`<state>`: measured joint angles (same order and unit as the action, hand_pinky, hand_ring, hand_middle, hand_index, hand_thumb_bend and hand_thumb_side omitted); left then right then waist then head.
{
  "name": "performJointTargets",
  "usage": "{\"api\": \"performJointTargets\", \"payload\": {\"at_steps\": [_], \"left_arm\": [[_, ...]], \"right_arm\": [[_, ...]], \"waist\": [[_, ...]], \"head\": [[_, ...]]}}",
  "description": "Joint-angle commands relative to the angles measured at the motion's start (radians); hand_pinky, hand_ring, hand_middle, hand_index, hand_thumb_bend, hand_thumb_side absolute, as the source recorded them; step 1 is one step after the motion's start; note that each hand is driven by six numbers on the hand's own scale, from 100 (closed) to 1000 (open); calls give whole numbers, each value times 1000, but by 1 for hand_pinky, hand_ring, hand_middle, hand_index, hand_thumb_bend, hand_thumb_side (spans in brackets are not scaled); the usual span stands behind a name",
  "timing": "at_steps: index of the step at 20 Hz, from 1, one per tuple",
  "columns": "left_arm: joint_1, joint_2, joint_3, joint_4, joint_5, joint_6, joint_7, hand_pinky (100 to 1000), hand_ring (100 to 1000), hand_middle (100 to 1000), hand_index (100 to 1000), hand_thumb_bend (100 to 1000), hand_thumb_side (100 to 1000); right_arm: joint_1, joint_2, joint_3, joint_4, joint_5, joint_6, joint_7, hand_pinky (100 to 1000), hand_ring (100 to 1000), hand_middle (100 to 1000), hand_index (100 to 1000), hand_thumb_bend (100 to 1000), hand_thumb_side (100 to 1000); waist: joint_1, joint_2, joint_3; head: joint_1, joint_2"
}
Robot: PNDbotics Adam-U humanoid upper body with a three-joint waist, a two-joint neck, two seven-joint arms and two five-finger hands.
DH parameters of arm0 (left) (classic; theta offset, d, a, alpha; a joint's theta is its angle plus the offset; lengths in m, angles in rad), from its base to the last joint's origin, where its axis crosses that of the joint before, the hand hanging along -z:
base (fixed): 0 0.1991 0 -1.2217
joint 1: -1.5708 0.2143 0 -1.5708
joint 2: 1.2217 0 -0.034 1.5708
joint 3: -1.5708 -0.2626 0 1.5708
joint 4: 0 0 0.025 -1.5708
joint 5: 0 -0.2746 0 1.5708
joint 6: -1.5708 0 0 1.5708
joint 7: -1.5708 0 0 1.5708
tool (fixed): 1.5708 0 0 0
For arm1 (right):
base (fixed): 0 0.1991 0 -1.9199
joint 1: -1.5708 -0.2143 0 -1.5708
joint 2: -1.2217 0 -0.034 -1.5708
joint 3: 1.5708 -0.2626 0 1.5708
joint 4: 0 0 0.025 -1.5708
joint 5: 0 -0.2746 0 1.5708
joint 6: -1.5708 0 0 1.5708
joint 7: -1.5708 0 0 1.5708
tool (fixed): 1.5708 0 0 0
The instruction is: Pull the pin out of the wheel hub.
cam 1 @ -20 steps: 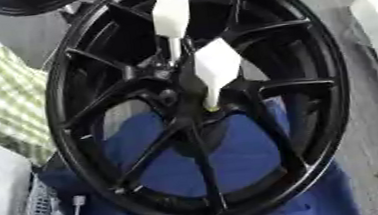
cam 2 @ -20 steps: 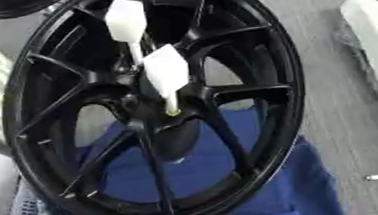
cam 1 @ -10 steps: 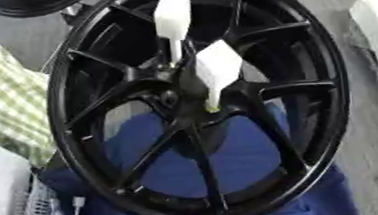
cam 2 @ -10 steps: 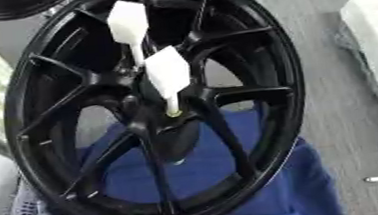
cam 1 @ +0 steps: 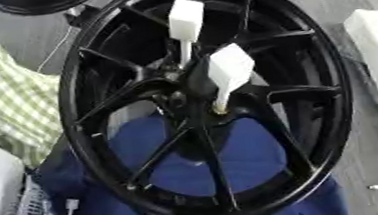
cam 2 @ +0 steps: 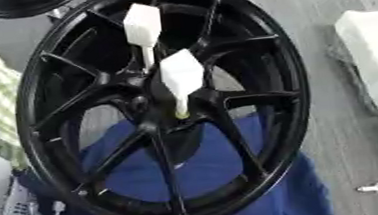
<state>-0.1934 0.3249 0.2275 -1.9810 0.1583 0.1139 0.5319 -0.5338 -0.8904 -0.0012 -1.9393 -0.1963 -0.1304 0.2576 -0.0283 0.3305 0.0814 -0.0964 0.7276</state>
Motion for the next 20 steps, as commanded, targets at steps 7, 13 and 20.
{"api": "performJointTargets", "payload": {"at_steps": [7,13,20], "left_arm": [[-15,32,-12,-19,1,7,-16,594,633,584,734,427,561],[-23,22,-21,-19,9,9,-26,593,633,584,734,427,560],[-24,19,-25,-19,11,10,-32,593,635,585,734,429,561]], "right_arm": [[-89,-262,59,-37,144,-139,140,880,843,780,815,231,419],[-143,-370,135,-35,239,-234,235,880,840,778,816,224,432],[-260,-278,227,25,280,-339,340,874,835,775,816,235,438]], "waist": [[-8,-25,27],[4,-22,46],[1,-30,48]], "head": [[-28,-20],[-55,-32],[-63,-45]]}}
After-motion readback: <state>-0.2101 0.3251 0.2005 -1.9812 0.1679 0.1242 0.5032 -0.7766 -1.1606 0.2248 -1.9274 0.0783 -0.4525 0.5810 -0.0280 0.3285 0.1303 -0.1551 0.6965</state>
